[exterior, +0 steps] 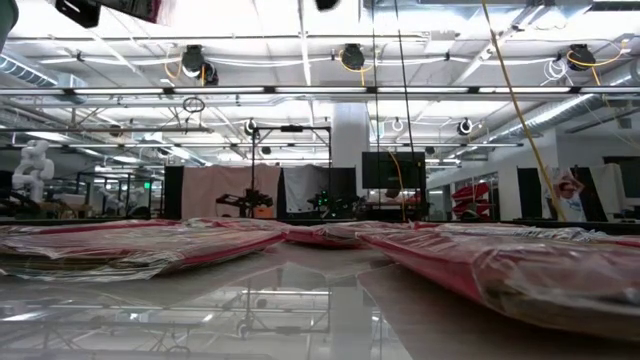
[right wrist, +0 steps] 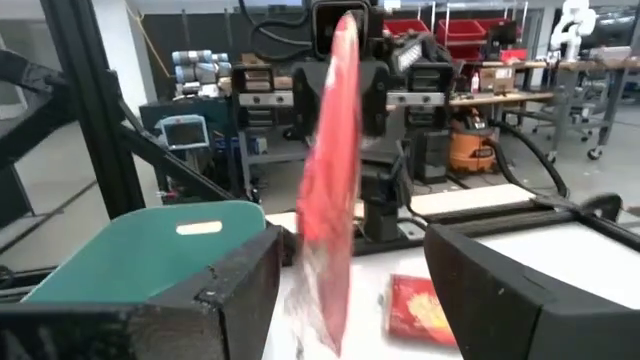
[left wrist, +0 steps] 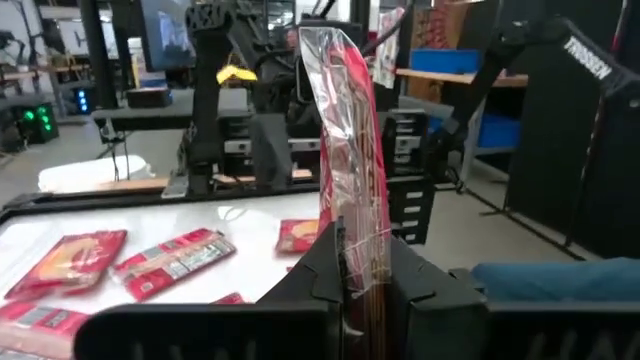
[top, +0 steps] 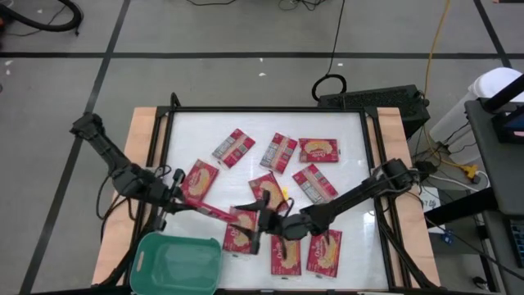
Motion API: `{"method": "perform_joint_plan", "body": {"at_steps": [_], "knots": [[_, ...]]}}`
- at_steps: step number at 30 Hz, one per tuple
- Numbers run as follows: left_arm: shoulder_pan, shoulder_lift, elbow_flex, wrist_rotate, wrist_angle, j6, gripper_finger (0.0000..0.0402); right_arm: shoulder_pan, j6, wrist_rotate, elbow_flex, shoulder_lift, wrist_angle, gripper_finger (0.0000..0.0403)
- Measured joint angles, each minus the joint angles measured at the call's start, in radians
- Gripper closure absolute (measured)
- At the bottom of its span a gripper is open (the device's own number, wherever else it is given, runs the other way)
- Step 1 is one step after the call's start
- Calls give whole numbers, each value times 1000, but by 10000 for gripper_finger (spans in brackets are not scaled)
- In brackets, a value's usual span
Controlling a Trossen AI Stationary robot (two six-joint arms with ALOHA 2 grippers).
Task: Sort popcorn bags into baskets
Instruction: Put the red popcorn bag into the green bin
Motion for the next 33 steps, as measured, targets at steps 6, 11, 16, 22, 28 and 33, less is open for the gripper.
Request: {"method": "perform_joint_plan", "body": {"at_steps": [6,11,16,22,28,33], "knots": [[-51,-3,0,-70,16,58,381,-1,-25,28,114,26,-144,163],[-79,-3,0,-94,28,89,381,-32,-47,-6,116,28,-166,166],[-97,-3,0,-152,31,121,381,-82,-14,-98,116,28,-163,214],[-122,-5,0,-192,22,126,380,-121,15,-246,116,28,-154,337],[-156,-4,0,-188,18,146,327,-110,27,-268,116,28,-170,387],[-200,-9,23,-222,16,119,224,-82,53,-258,116,28,-155,394]]}}
